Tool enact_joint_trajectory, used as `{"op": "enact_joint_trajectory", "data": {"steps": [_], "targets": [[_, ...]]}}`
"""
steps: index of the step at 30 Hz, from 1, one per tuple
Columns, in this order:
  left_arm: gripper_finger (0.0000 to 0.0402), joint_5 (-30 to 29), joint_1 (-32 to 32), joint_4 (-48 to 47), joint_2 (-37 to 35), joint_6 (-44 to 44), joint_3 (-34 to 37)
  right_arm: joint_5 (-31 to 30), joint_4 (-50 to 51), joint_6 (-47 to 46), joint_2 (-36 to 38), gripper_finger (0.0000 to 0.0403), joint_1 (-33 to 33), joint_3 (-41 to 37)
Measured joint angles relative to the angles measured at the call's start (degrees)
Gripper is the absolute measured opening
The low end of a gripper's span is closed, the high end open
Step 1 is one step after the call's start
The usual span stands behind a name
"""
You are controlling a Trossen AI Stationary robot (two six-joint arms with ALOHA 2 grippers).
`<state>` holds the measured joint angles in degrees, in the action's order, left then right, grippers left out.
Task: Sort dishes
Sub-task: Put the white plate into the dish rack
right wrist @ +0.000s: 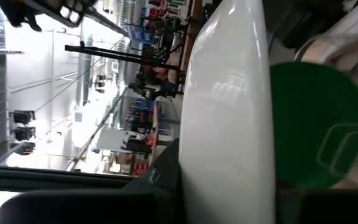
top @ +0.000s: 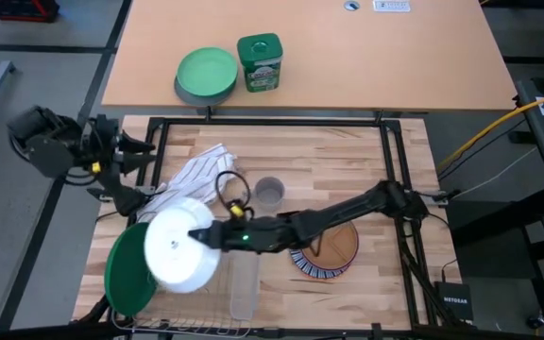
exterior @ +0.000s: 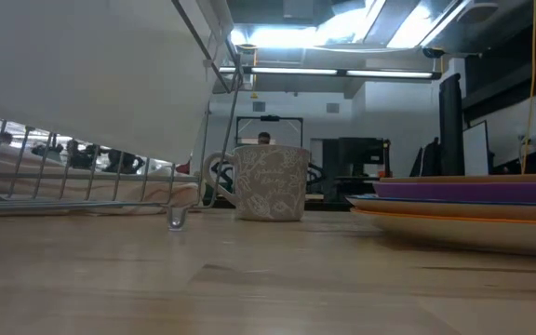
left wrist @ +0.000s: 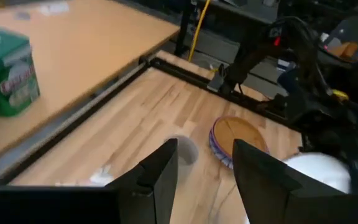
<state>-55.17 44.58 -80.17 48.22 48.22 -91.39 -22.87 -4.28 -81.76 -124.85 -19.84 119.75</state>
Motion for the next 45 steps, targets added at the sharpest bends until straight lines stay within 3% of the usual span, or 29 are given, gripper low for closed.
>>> {"op": "enact_joint_trajectory", "data": {"steps": [8, 18, 25, 29, 36, 45], "targets": [[0.0141, 7.2, 0.0, -9.2, -2.2, 4.4, 0.0, -0.5, 1.5, -5.7, -7.6, 0.0063, 0.0, 8.1], [0.0141, 28.5, 0.0, -9.7, -1.7, -0.8, 0.1, -0.6, 11.6, -15.4, -9.2, 0.0063, 0.2, 8.5], [0.0141, 33.9, 0.0, -9.7, 0.2, -0.7, 0.1, 0.5, 15.2, -18.5, -9.3, 0.0063, 1.2, 8.5], [0.0141, 42.1, 0.0, -9.1, 3.2, -2.5, 0.1, 1.0, 15.6, -18.7, -9.4, 0.0063, 1.3, 8.5], [0.0119, 59.4, 0.0, -8.8, 10.5, -13.4, 0.1, 4.1, 16.8, -18.6, -9.4, 0.0063, 1.6, 8.5], [0.0077, 63.1, 1.9, -7.0, 19.7, -23.5, 0.1, 5.9, 18.9, -18.3, -9.5, 0.0063, 2.7, 8.5]]}}
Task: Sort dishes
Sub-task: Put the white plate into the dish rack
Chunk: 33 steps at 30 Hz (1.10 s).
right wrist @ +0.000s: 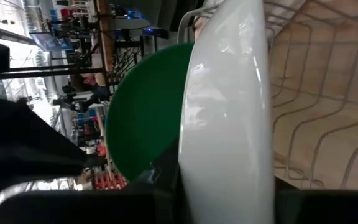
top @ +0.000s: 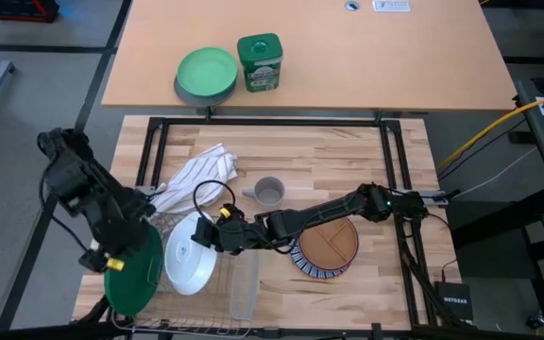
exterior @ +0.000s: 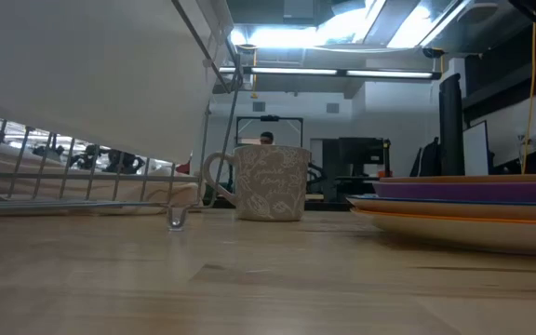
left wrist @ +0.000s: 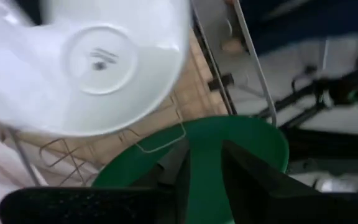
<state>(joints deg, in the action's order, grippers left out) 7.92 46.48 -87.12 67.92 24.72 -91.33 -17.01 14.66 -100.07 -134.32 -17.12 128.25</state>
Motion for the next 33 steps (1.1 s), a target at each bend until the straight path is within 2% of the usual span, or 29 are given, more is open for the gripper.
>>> {"op": "enact_joint_trajectory", "data": {"steps": [4, 15, 33], "targets": [[0.0058, 1.6, 1.7, 0.0, 2.7, -3.9, 0.0, 0.2, 0.4, -0.1, 0.0, 0.0063, 0.1, 0.0], [0.0012, 1.7, 3.5, -0.1, 5.5, -5.3, 0.0, 1.2, 1.0, -0.4, 0.0, 0.0063, -0.2, 0.0], [0.0002, -3.2, 3.4, 3.0, 6.0, -6.9, 0.0, 1.4, 1.9, -2.5, -1.4, 0.0063, -0.2, -0.1]]}}
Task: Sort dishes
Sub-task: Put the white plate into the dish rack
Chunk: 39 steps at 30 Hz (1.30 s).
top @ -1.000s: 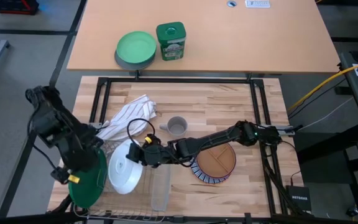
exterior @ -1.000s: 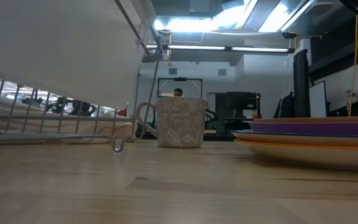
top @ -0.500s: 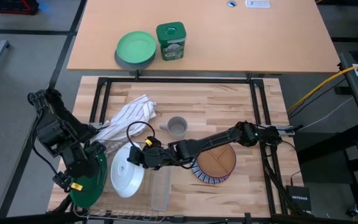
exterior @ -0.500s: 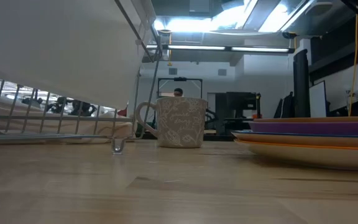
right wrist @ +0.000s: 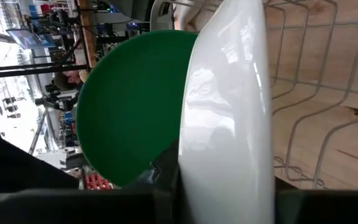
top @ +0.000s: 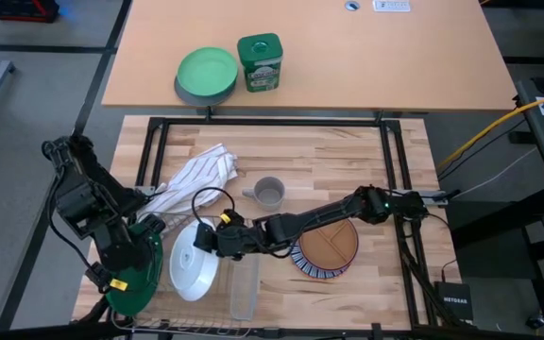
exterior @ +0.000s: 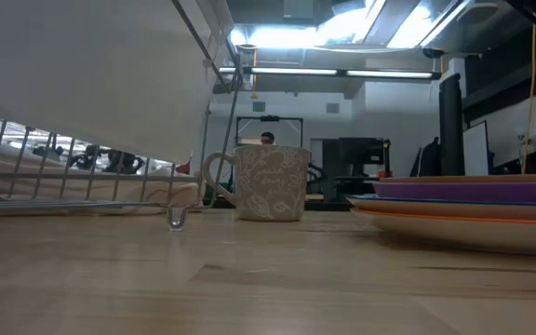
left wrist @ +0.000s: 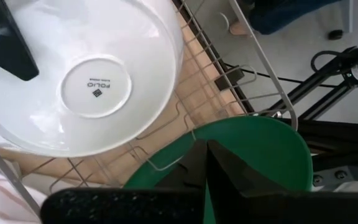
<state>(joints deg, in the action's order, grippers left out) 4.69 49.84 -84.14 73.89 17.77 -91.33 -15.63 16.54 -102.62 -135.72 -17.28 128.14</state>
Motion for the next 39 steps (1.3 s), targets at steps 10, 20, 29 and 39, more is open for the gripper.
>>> {"op": "enact_joint_trajectory", "data": {"steps": [10, 20, 29, 39], "targets": [[0.0003, -1.2, 0.0, 0.6, 0.0, -5.6, 0.0, -0.2, -0.3, -0.3, -0.3, 0.0063, 0.0, 0.0], [0.0003, -1.4, 0.0, 2.6, 1.7, -13.8, 0.0, 1.9, -3.1, -1.1, -1.9, 0.0067, 0.0, 0.0], [0.0004, -1.5, 0.0, 2.2, 2.7, -15.1, 0.0, 1.7, -4.0, -0.9, -2.1, 0.0089, 0.0, 0.0], [0.0004, -1.5, 0.0, 2.0, 2.7, -14.8, 0.0, 4.9, -5.9, -0.8, -2.1, 0.0092, 0.0, 0.0]]}}
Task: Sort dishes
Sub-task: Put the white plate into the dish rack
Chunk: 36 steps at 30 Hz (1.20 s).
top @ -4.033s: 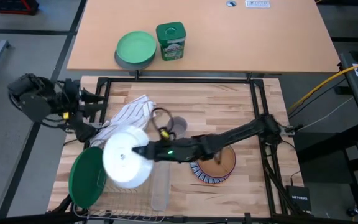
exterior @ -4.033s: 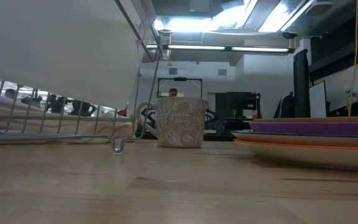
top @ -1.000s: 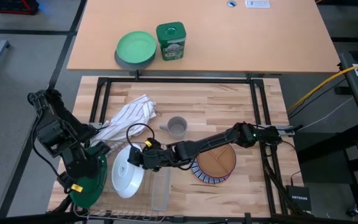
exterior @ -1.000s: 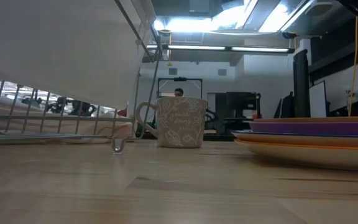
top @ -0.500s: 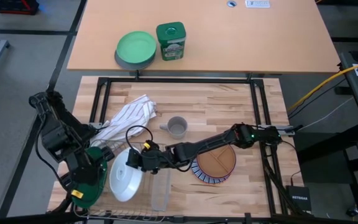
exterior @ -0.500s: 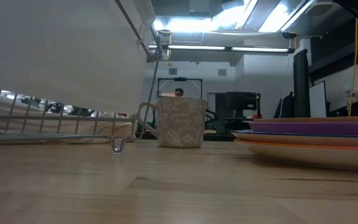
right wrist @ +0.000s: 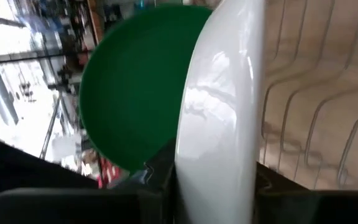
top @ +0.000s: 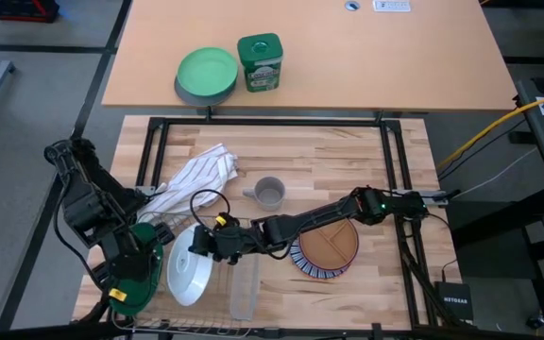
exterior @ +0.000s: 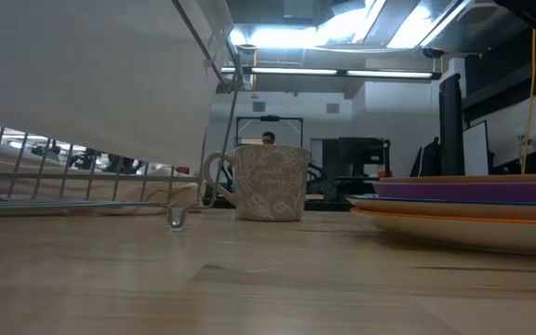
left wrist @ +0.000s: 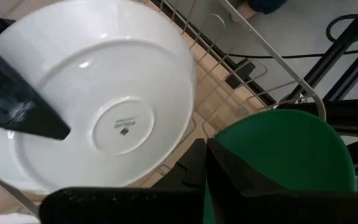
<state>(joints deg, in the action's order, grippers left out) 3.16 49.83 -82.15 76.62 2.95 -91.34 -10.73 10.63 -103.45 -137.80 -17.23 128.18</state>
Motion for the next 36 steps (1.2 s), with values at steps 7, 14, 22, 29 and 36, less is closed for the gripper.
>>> {"op": "enact_joint_trajectory", "data": {"steps": [7, 14, 22, 29, 36], "targets": [[0.0004, 0.0, 0.0, 0.0, 0.0, -0.3, 0.0, 7.1, -0.3, 0.2, 0.0, 0.0093, 0.0, 0.0], [0.0004, 0.0, 0.0, 0.0, 0.0, -0.4, 0.0, 3.6, -0.2, -2.8, 0.0, 0.0093, 0.0, 0.0], [0.0004, -1.1, 0.0, 0.7, 0.0, -4.5, 0.0, 2.6, 0.0, -2.7, 0.0, 0.0093, 0.0, 0.0], [0.0004, -2.2, 0.0, 1.1, 0.0, -10.0, 0.0, 2.7, -0.1, -2.6, 0.0, 0.0096, 0.0, 0.0], [0.0004, -7.2, 0.0, 1.1, 0.0, -14.6, 0.0, 2.3, -1.0, -2.9, 0.0, 0.0145, 0.0, 0.1]]}}
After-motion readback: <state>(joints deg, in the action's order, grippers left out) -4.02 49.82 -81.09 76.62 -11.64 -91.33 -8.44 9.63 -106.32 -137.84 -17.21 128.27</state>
